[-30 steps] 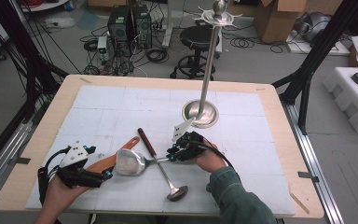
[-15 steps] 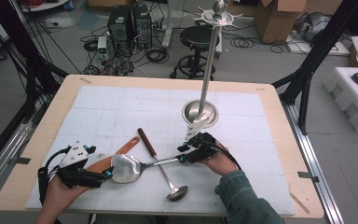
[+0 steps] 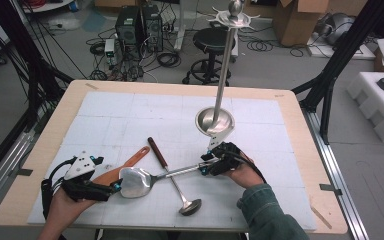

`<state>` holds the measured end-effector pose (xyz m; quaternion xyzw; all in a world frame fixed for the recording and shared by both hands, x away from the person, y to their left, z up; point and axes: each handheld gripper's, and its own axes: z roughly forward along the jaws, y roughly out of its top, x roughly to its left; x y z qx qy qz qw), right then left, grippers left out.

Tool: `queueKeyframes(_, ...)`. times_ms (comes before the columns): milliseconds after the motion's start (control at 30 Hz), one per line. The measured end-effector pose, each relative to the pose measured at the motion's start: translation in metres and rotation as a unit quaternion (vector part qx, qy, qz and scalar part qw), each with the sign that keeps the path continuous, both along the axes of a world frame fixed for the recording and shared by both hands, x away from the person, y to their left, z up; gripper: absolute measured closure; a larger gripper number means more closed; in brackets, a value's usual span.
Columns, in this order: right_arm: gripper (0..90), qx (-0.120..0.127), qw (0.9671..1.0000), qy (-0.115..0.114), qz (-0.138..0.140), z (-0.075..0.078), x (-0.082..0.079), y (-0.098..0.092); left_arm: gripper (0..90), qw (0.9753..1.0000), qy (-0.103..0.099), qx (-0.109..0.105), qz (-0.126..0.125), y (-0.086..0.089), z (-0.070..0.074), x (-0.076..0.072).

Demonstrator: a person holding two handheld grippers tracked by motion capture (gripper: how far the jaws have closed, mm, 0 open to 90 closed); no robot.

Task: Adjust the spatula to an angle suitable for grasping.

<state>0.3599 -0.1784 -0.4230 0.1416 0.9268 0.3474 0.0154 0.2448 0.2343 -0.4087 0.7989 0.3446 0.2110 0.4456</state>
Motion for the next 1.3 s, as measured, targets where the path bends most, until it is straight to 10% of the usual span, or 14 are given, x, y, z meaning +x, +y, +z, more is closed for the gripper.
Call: queueKeyframes(1300,53.4,-0.015,0.9999,-0.003,0.001,-0.011,-0.025,-0.041,4.7,1.0000,-0.001,-0.003,-0.005,-0.002,0.000,0.000)
